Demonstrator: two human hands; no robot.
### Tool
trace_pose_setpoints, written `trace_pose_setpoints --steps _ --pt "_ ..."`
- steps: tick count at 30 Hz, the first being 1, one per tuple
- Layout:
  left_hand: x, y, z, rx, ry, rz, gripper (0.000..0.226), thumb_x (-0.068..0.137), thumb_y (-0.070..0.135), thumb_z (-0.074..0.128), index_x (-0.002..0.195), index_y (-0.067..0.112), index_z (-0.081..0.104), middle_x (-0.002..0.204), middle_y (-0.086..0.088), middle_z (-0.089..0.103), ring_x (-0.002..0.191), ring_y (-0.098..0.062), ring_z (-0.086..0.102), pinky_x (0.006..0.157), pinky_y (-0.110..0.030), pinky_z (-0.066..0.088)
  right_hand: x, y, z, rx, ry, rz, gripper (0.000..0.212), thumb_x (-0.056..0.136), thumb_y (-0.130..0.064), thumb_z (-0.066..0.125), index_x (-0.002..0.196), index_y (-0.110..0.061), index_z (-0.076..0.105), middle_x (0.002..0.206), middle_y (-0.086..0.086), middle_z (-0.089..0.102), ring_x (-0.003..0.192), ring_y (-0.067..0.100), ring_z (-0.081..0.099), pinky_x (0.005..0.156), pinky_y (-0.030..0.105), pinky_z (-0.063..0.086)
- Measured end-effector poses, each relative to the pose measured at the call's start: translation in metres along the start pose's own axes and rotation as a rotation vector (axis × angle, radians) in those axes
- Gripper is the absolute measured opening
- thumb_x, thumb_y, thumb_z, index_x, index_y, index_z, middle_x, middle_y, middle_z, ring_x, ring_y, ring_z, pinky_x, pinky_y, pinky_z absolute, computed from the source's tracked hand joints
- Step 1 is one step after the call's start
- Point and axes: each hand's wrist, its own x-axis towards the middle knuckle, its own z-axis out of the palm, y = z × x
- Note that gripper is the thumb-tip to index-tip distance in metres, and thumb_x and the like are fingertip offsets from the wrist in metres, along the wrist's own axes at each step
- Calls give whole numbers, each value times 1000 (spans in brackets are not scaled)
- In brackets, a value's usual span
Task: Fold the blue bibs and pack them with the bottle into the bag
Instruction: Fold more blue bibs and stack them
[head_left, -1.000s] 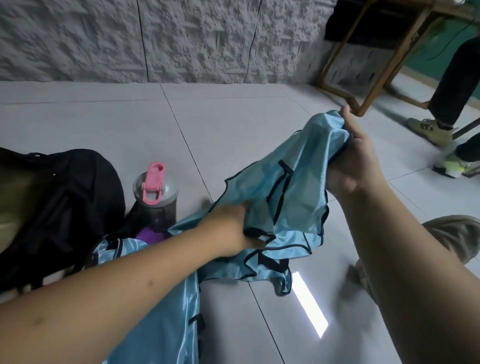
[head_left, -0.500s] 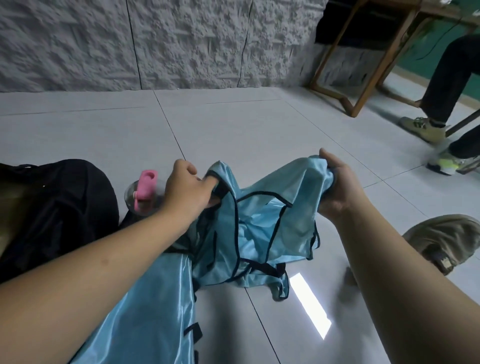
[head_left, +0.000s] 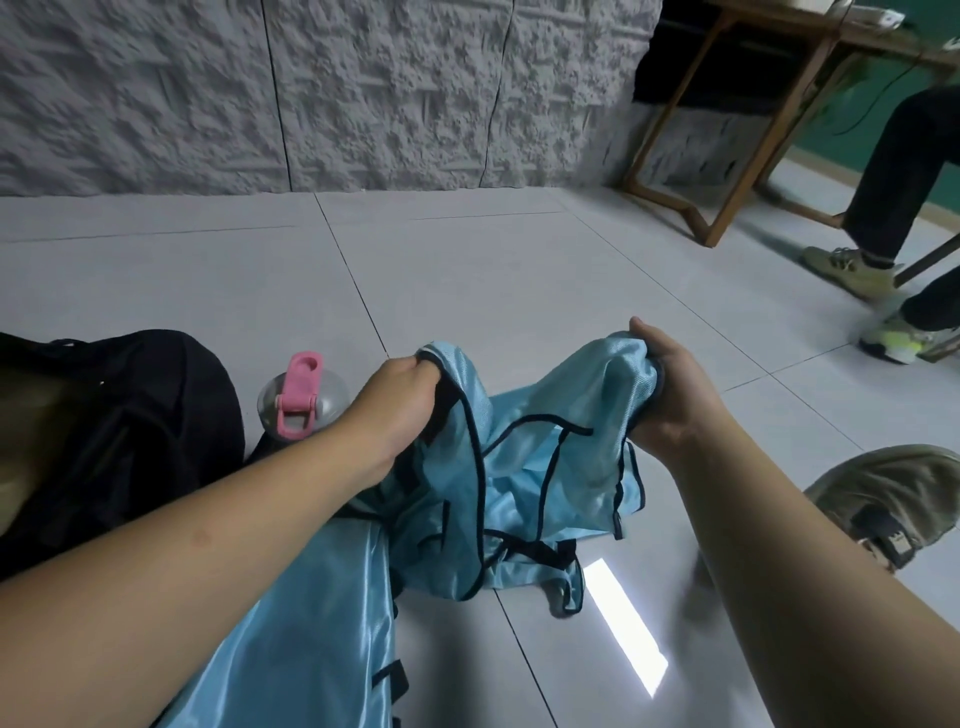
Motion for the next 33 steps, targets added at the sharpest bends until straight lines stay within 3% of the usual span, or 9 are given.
trace_pose_setpoints --steps 4,6,9,12,15,19,23,28,33 --pt "-13 17 -2 -79 -154 -67 64 105 50 31 90 -1 67 76 -14 72 69 -31 65 79 -40 53 0 0 1 -32 27 -5 35 98 -43 60 97 -9 69 91 10 72 88 27 71 82 40 54" --pt "-17 27 -2 30 -111 -21 65 109 44 25 79 -4 57 67 -10 66 54 -37 47 77 -39 53 3 0 1 -54 28 -1 33 98 -42 60 94 -10 68 86 9 71 81 25 71 79 38 55" --pt "-14 32 -6 92 -71 48 48 109 38 24 65 19 32 51 4 40 45 -14 36 57 -34 32 9 1 -1 -87 57 10 29 97 -38 62 90 -10 66 82 8 67 77 24 68 81 37 56" --pt "-19 36 -11 -73 -245 22 62 109 43 21 73 7 55 65 -21 58 49 -26 49 57 -34 42 18 5 -3 -140 96 21 30 94 -34 67 104 -6 66 99 14 67 94 28 67 102 43 52" --pt "-22 40 -17 -218 -416 12 57 109 37 20 97 1 62 78 -29 65 49 -32 53 55 -35 49 25 11 -6 -198 132 19 42 94 -29 69 122 2 66 117 21 72 109 32 71 98 45 56" --pt "-19 39 -21 -312 -543 10 33 103 28 35 90 6 55 74 -20 57 48 -26 39 87 -60 55 30 15 -8 -216 166 24 40 96 -26 67 123 3 65 113 17 75 100 30 74 86 40 59" --pt "-21 38 -19 -262 -435 48 17 101 24 62 86 15 60 61 -3 42 47 -18 29 81 -48 56 32 16 -7 -259 178 -7 38 98 -24 65 122 5 64 116 21 74 104 33 73 87 42 59" --pt "-21 43 -14 -300 -293 77 25 99 18 66 74 18 70 55 -4 42 52 -21 43 73 -42 55 30 14 0 -600 307 -123 48 89 -35 76 117 2 66 113 23 71 101 41 70 95 48 57" --pt "-14 48 -17 -241 -214 78 15 101 15 63 87 12 67 72 -10 63 58 -25 57 78 -47 53 23 20 18 -934 312 -374 30 89 -27 71 107 -3 73 82 8 69 69 25 59 65 36 47"
